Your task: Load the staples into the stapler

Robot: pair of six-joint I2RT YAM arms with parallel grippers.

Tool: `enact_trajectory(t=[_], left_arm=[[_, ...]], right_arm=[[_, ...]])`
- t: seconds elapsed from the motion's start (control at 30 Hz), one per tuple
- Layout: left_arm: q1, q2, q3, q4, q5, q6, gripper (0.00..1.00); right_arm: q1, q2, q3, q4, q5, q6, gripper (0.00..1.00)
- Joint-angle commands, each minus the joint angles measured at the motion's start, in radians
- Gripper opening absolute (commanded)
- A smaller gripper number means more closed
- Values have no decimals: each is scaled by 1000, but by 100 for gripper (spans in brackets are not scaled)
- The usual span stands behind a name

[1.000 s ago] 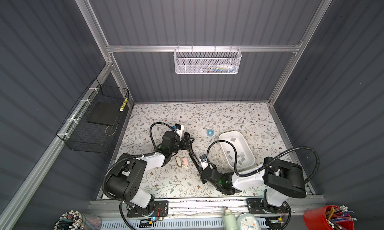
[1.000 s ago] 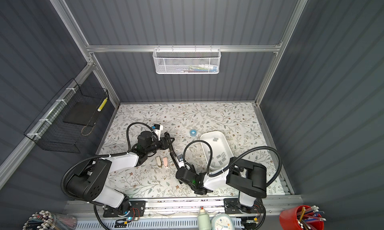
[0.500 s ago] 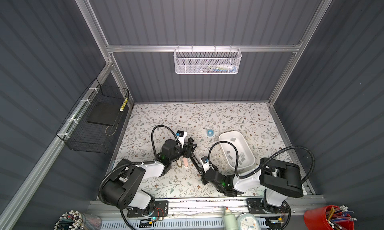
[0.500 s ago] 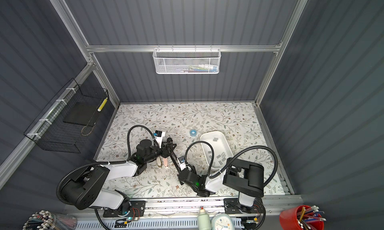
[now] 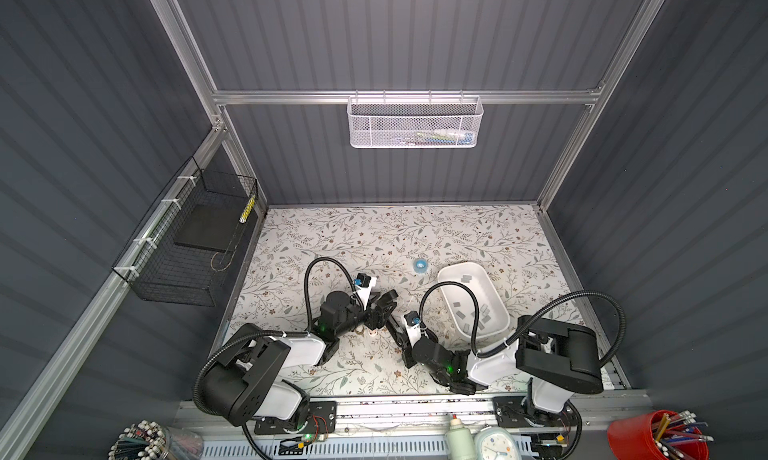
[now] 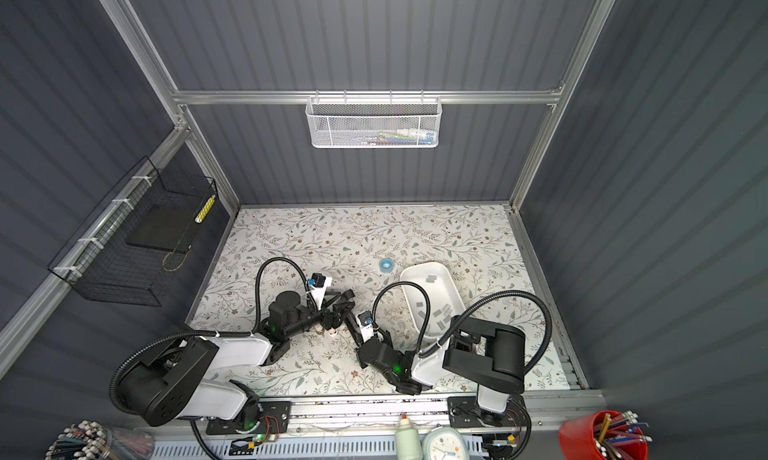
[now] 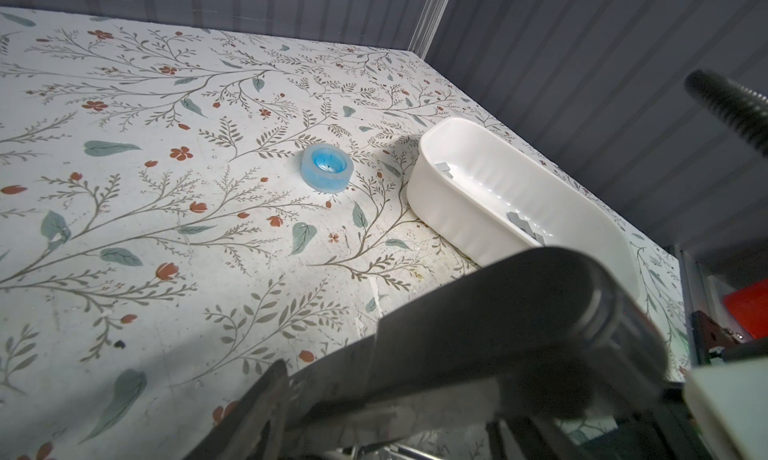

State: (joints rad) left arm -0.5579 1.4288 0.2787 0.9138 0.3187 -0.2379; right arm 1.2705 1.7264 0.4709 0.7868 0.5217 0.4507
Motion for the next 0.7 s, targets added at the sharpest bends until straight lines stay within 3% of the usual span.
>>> enact_trajectory(t=[0.0, 0.27, 0.37, 0.67], left_arm=[[-2, 23, -21, 87, 32, 53, 77], [-1, 73, -52, 190, 32, 69, 88], [-2, 99, -57, 222, 44, 74, 99], [-1, 137, -83, 320, 78, 76, 100]], right_arm=[[0, 19, -3, 33, 20, -7, 5], [9, 38, 13, 37, 25, -14, 5], [10, 42, 15, 42, 28, -10, 5], [18, 49, 10, 55, 30, -9, 5]])
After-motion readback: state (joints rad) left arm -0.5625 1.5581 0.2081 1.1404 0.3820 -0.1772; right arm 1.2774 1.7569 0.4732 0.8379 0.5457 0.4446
